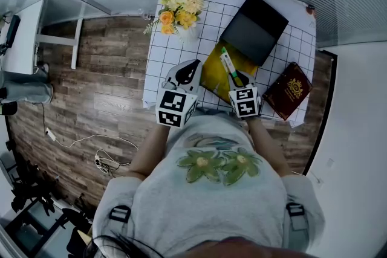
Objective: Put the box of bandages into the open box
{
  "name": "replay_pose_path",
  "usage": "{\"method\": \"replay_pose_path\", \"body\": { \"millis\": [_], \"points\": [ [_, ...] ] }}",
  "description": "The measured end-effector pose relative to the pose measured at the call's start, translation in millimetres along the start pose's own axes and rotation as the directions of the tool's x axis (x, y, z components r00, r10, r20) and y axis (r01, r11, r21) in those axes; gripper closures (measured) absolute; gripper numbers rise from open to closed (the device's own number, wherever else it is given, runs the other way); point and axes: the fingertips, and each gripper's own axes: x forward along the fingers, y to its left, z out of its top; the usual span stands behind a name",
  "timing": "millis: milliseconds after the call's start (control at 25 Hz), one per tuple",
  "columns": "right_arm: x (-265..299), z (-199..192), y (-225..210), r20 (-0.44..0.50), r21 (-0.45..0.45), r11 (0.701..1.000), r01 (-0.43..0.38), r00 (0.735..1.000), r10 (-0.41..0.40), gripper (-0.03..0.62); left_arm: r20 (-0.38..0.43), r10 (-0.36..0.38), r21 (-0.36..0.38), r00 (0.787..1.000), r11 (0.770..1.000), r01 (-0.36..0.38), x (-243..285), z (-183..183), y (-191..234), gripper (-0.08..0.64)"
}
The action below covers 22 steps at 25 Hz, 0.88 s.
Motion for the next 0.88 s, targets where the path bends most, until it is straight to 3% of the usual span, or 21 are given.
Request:
{"method": "replay_pose_path", "body": {
  "millis": [880],
  "points": [
    [-0.4,-3.0,6.8,-0.002,-0.025,1.000,-0.019,1.000,0.019,0.500,0.005,0.001,0.002,1.000,1.000,-0.001,-2.7,-2.0,-4.2,0.554]
  ]
}}
